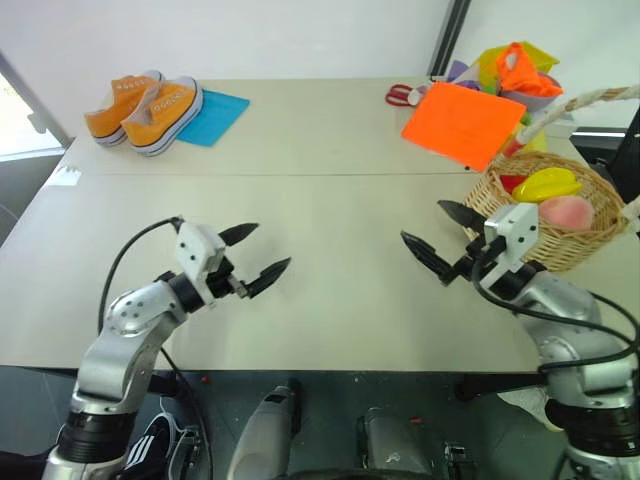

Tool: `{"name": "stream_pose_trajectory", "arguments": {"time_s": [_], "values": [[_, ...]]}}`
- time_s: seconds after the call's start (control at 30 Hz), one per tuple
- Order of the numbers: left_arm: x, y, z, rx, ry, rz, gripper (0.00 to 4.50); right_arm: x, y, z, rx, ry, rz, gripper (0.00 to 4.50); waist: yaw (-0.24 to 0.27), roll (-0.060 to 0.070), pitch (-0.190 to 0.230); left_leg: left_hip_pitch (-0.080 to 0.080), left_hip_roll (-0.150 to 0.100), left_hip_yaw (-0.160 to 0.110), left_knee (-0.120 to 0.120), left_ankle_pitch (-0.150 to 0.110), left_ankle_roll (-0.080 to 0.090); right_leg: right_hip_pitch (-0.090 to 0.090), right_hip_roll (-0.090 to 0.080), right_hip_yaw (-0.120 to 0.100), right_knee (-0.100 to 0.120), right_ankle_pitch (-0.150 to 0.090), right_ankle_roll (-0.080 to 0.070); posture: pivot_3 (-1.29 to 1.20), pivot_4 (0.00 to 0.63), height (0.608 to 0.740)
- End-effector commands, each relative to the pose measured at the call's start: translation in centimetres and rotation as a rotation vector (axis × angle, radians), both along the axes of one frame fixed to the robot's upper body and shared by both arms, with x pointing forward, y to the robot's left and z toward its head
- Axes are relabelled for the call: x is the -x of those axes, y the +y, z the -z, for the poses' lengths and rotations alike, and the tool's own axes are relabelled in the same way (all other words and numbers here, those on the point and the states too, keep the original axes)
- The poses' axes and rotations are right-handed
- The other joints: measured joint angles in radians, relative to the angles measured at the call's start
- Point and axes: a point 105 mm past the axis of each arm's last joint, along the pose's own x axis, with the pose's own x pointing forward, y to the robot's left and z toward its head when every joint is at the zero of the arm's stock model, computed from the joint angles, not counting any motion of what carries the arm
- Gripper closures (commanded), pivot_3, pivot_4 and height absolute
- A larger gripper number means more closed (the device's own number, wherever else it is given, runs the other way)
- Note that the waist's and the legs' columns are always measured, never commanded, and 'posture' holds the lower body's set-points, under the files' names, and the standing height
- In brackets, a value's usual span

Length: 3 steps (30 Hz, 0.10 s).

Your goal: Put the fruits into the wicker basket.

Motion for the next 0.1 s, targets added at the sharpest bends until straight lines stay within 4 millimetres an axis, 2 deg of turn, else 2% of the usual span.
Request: {"name": "stream_pose_trajectory", "arguments": {"time_s": [0.03,0.1], "values": [[0.1,2.3,-0.2,-0.012,-0.032,-0.077,0.0,-0.2,-0.9,-0.3,0.024,-0.005,-0.027,0.05,-0.001,0.0,0.0,0.0,0.0,0.0,0.0,0.0,0.0,0.0,0.0,0.0,0.0,0.0,0.0,0.0,0.15,0.74],[0.2,3.7,0.1,0.006,-0.025,-0.125,0.0,-0.8,-1.3,0.2,0.043,0.008,-0.022,0.05,-0.001,0.0,0.0,0.0,0.001,0.0,0.0,0.0,0.0,-0.001,0.0,0.0,0.0,0.0,-0.001,0.0,0.15,0.74]]}}
